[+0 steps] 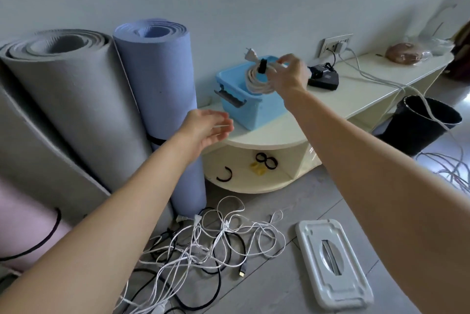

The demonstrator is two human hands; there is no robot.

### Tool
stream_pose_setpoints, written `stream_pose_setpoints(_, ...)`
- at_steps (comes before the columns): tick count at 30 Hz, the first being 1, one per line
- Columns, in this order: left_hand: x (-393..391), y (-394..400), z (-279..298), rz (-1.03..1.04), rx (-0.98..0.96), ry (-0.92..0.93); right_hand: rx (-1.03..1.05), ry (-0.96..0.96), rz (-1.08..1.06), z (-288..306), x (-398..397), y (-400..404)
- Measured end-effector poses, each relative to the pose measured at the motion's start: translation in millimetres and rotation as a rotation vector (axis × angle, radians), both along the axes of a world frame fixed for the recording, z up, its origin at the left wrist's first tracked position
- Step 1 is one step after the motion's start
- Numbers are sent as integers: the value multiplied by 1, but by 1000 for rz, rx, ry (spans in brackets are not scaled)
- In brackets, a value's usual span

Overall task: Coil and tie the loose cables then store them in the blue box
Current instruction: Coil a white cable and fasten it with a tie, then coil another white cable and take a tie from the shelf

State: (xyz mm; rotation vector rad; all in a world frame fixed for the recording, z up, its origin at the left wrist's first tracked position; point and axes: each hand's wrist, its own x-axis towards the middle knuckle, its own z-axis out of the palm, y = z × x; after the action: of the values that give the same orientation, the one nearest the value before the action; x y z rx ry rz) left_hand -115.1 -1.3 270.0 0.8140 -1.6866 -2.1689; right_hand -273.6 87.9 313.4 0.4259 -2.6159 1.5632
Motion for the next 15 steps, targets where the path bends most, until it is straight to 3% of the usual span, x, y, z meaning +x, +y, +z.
stream_pose_setpoints(10,-50,-16,-32,-33,-79,-88,463,190,20,-28,-53,-55)
stream_pose_setpoints(12,-45,-14,-41,-70,-95,-104,412,333,-29,-30,-35,-42)
stream_pose_setpoints(15,-28,-2,-60,-112,-89,-149,253,391,-66,-60,12,-19)
